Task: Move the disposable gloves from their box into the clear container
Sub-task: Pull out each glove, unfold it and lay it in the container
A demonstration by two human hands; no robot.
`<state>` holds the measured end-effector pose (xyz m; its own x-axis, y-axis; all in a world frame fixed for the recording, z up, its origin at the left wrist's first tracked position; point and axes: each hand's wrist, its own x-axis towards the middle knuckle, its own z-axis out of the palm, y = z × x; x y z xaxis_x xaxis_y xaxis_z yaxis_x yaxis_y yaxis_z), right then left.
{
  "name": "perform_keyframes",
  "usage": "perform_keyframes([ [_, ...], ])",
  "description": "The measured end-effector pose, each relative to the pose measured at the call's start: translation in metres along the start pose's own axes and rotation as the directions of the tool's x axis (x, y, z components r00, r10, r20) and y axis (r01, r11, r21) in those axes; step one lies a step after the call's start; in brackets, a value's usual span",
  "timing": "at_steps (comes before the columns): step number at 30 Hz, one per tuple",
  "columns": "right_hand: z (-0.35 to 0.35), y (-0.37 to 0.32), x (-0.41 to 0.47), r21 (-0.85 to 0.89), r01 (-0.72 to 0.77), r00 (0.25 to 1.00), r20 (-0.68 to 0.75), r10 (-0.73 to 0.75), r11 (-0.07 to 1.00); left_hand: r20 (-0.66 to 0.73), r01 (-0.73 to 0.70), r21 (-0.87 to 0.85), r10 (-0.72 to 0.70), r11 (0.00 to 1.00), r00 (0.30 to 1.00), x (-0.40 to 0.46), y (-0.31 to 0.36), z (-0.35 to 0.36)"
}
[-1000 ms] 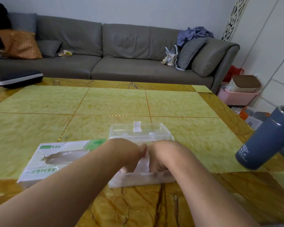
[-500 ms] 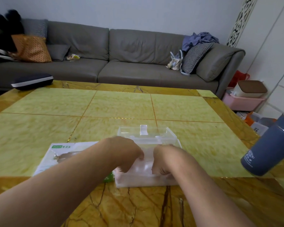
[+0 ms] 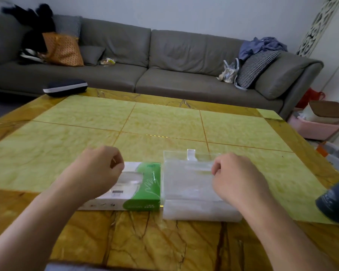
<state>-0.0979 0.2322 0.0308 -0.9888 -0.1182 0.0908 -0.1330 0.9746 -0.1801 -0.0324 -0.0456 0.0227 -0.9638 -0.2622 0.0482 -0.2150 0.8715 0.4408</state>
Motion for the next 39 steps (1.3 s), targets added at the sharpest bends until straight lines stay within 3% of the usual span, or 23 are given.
perform_keyframes([
  [3, -0.004, -0.009, -0.004, 0.08, 0.009, 0.998, -0.067, -0.004, 0.997, 0.156, 0.037, 0.21, -0.071, 0.977, 0.985, 0.002, -0.01, 0.005],
  [7, -0.003, -0.017, -0.009, 0.12, 0.071, 0.991, -0.123, -0.056, 0.99, 0.289, 0.007, 0.222, -0.073, 0.975, 0.955, -0.002, -0.003, 0.013],
  [10, -0.001, -0.028, -0.019, 0.123, 0.273, 0.956, -0.148, -0.254, 0.954, 0.306, 0.017, 0.288, -0.109, 0.957, 0.946, 0.002, -0.002, 0.019],
  [13, 0.011, -0.048, -0.035, 0.171, 0.551, 0.834, -0.099, -0.542, 0.817, 0.316, 0.058, 0.266, -0.144, 0.962, 0.938, 0.005, -0.002, 0.023],
  [15, 0.025, -0.063, -0.045, 0.129, 0.661, 0.748, -0.025, -0.664, 0.74, 0.292, 0.061, 0.252, -0.135, 0.966, 0.947, 0.004, 0.0, 0.024],
  [19, 0.045, -0.081, -0.055, 0.051, 0.689, 0.719, 0.072, -0.691, 0.723, 0.214, 0.054, 0.207, -0.099, 0.977, 0.972, 0.0, 0.002, 0.025],
  [25, 0.051, -0.083, -0.055, 0.046, 0.701, 0.708, 0.071, -0.702, 0.712, 0.333, -0.129, 0.508, -0.056, 0.851, 0.941, -0.007, 0.012, 0.033],
  [31, 0.05, -0.083, -0.057, 0.041, 0.702, 0.707, 0.081, -0.702, 0.711, 0.384, -0.06, 0.334, -0.078, 0.941, 0.92, -0.002, 0.012, 0.026],
  [35, 0.048, -0.083, -0.059, 0.061, 0.694, 0.714, 0.07, -0.697, 0.717, 0.127, 0.099, -0.079, -0.089, 0.992, 0.988, 0.002, -0.001, 0.018],
  [39, 0.048, -0.082, -0.059, 0.057, 0.693, 0.716, 0.062, -0.695, 0.719, -0.094, 0.092, -0.251, -0.119, 0.964, 0.988, 0.003, -0.006, 0.006],
])
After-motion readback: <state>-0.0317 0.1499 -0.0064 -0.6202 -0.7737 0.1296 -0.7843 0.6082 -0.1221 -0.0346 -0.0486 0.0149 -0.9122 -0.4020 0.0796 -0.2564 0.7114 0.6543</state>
